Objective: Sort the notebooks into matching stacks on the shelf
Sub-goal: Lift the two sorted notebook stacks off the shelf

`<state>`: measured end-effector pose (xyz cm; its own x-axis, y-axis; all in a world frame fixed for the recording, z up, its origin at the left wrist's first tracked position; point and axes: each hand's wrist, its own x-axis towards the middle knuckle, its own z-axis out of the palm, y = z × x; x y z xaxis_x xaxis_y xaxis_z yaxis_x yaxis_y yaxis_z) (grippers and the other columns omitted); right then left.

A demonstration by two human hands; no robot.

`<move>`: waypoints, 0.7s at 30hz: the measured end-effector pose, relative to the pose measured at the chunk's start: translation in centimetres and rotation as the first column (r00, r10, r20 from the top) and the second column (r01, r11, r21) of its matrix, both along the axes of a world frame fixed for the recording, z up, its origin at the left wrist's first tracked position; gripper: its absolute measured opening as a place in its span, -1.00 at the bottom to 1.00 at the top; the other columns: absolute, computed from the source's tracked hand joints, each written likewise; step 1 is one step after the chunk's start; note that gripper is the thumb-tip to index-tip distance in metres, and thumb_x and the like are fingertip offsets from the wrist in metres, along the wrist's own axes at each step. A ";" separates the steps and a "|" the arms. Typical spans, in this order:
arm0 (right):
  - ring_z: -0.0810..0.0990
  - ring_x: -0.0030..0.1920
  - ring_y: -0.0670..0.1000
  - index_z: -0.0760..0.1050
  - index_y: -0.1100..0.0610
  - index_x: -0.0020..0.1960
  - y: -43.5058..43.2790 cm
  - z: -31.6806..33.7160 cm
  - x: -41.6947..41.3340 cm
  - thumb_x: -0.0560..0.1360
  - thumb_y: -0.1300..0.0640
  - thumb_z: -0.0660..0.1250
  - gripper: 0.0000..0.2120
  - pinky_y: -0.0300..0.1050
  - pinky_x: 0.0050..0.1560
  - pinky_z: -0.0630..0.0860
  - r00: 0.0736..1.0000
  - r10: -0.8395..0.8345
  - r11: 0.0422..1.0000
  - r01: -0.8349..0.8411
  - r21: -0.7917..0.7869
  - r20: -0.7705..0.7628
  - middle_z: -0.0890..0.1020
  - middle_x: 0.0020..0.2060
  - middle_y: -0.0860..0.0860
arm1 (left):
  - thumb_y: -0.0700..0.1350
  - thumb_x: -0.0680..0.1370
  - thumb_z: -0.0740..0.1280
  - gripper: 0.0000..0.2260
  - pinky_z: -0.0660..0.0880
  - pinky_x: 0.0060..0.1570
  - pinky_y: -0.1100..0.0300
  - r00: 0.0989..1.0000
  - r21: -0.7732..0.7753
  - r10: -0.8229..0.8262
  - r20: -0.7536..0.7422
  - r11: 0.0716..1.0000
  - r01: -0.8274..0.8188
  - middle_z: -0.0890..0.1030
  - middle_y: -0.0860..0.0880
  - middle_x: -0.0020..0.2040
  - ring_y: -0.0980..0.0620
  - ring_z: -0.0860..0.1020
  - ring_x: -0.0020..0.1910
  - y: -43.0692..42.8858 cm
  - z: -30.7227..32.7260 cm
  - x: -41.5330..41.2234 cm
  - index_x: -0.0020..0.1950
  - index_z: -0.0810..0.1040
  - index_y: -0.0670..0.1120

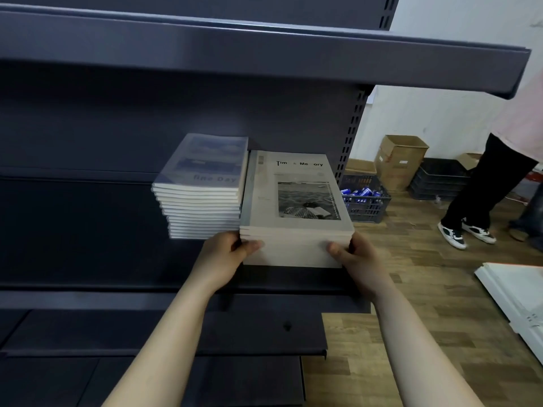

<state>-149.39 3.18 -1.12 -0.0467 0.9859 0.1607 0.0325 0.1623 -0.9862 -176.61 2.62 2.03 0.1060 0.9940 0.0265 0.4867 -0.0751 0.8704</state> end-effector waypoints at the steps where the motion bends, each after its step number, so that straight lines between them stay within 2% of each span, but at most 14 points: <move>1: 0.64 0.08 -0.14 0.56 -0.08 0.14 0.0 0.1 0.3 0.46 0.14 0.43 -0.71 -0.37 -0.05 0.52 0.999 0.015 1.000 -0.014 -0.010 0.033 0.69 0.06 -0.14 | 0.06 0.48 0.41 -0.77 0.44 -0.05 0.49 1.000 0.001 -0.001 -0.002 1.000 0.001 0.63 0.24 0.00 0.35 0.56 -0.03 -0.2 -0.2 0.0 0.13 0.59 0.12; 3: 0.64 0.08 -0.15 0.57 -0.18 0.10 0.0 0.3 0.6 0.41 0.07 0.45 -0.70 -0.36 -0.04 0.52 0.996 0.010 1.000 -0.009 -0.013 0.090 0.68 0.05 -0.16 | -0.02 0.44 0.47 -0.76 0.38 -0.12 0.56 1.000 0.020 0.029 -0.011 0.999 -0.029 0.62 0.27 -0.05 0.41 0.53 -0.07 -0.3 -0.7 0.0 0.08 0.59 0.14; 6: 0.63 0.06 -0.18 0.56 -0.28 0.06 0.0 0.0 0.4 0.38 0.01 0.44 -0.70 -0.35 -0.04 0.52 0.987 -0.049 0.999 0.048 0.014 0.155 0.68 0.04 -0.21 | -0.10 0.39 0.51 -0.73 0.37 -0.11 0.52 0.997 0.034 0.072 0.015 0.997 -0.072 0.60 0.31 -0.14 0.41 0.53 -0.09 -0.1 -1.0 0.0 0.00 0.59 0.19; 9: 0.64 0.04 -0.18 0.59 -0.24 0.04 0.0 -0.2 0.2 0.38 0.07 0.45 -0.71 -0.36 -0.05 0.52 0.984 -0.098 0.995 0.091 0.050 0.149 0.69 0.02 -0.20 | -0.11 0.38 0.52 -0.74 0.39 -0.09 0.50 0.995 0.057 0.092 0.039 0.994 -0.094 0.61 0.31 -0.14 0.39 0.55 -0.07 -0.1 -1.2 0.0 -0.06 0.59 0.21; 11: 0.65 0.01 -0.18 0.60 -0.22 0.02 -0.1 -0.1 0.4 0.34 0.14 0.49 -0.66 -0.37 -0.07 0.52 0.980 -0.095 0.995 0.087 0.052 0.174 0.69 0.00 -0.19 | -0.13 0.39 0.51 -0.72 0.42 -0.03 0.44 0.994 0.070 0.105 0.038 0.992 -0.107 0.63 0.25 -0.07 0.31 0.57 -0.02 -0.3 -1.5 0.0 0.00 0.60 0.17; 14: 0.64 0.02 -0.18 0.55 -0.27 0.02 -0.3 0.0 0.9 0.23 0.31 0.53 -0.43 -0.31 -0.06 0.54 0.939 -0.082 0.996 0.071 0.045 0.335 0.69 -0.03 -0.21 | -0.24 0.33 0.53 -0.58 0.47 0.10 0.29 0.995 0.034 0.096 0.011 0.995 -0.097 0.64 0.12 0.07 0.19 0.57 0.06 -0.5 -1.9 -0.1 0.13 0.60 0.05; 16: 0.61 0.01 -0.21 0.51 -0.25 -0.01 -0.2 -0.2 0.8 0.20 0.40 0.50 -0.38 -0.30 -0.05 0.52 0.898 -0.132 0.991 0.115 0.065 0.420 0.66 -0.09 -0.27 | -0.31 0.33 0.51 -0.54 0.47 0.10 0.26 0.992 0.044 0.123 0.014 0.991 -0.123 0.63 0.08 0.10 0.13 0.57 0.09 -0.5 -2.0 0.0 0.15 0.59 0.04; 18: 0.57 -0.06 -0.31 0.47 -0.25 -0.04 -0.3 -0.1 0.5 0.19 0.40 0.50 -0.39 -0.39 -0.16 0.45 0.861 -0.189 0.982 0.164 0.094 0.472 0.63 -0.17 -0.36 | -0.34 0.33 0.50 -0.56 0.48 0.06 0.28 0.989 0.083 0.146 0.022 0.986 -0.147 0.64 0.07 0.08 0.11 0.58 0.07 -0.5 -2.2 0.3 0.12 0.60 0.04; 21: 0.55 -0.14 -0.32 0.48 -0.21 -0.01 -1.1 0.1 -0.1 0.18 0.36 0.51 -0.41 -0.38 -0.22 0.40 0.832 -0.261 0.965 0.211 0.156 0.489 0.60 -0.21 -0.36 | -0.35 0.34 0.48 -0.59 0.49 0.08 0.23 0.981 0.146 0.196 0.005 0.970 -0.194 0.65 0.02 0.06 0.08 0.60 0.05 -0.9 -2.6 0.9 0.11 0.61 -0.01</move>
<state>-149.53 2.12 -1.01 0.0869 0.9593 0.2687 0.5670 0.1742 -0.8051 -175.73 1.77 -0.56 -0.0885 0.9811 0.1720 0.5129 -0.1032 0.8522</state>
